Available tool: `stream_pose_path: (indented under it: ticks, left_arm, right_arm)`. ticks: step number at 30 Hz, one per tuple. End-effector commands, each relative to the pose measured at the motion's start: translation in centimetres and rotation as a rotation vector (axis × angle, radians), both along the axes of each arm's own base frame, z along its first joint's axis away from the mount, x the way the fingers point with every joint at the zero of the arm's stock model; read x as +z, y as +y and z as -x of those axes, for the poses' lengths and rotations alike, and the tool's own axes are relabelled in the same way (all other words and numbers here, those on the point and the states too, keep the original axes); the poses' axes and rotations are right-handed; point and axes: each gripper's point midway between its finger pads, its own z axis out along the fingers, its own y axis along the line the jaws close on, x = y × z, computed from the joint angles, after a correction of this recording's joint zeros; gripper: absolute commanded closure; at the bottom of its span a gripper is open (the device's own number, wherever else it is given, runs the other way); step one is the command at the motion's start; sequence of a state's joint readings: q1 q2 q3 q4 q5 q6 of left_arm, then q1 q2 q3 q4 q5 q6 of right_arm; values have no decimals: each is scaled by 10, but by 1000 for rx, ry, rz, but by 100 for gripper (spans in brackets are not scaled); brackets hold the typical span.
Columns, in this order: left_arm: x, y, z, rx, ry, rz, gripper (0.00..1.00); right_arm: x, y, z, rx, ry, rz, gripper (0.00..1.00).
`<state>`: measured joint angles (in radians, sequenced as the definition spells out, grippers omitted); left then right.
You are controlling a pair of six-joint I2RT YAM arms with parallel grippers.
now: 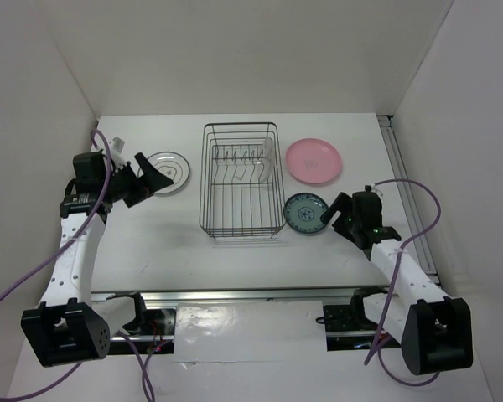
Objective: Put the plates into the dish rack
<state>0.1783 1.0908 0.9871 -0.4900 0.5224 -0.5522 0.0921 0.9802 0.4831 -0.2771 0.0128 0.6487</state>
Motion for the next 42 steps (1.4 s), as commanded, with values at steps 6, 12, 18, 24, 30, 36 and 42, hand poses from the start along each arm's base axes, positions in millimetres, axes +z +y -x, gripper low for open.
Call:
stream_pose_path:
  ticks: [6,12,18,24,30,36,42]
  left_arm:
    - [9,-3,-2,-30,-62,6,1]
    - [8,1,-1,-7,-59,-11,1]
    - [-1,11,-3,51,-20,-39,1]
    - [-12,25,-6,111,48,-62,1]
    - [-15,27,-7,112,55,-47,1]
    - [-15,27,-7,112,55,-47,1]
    - [-15,27,-7,112,55,-47,1]
  right_arm:
    - [-6,4,-26,7,-50,-19,20]
    - [-12,2,-35,15,-40,4,25]
    - [-29,4,-42,40,-4,13,32]
    - [-38,5,-44,40,4,13,44]
    - [-44,0,-46,29,22,38,55]
    - [-48,-4,-42,15,66,57,69]
    - [-45,-14,-35,-4,77,106,77]
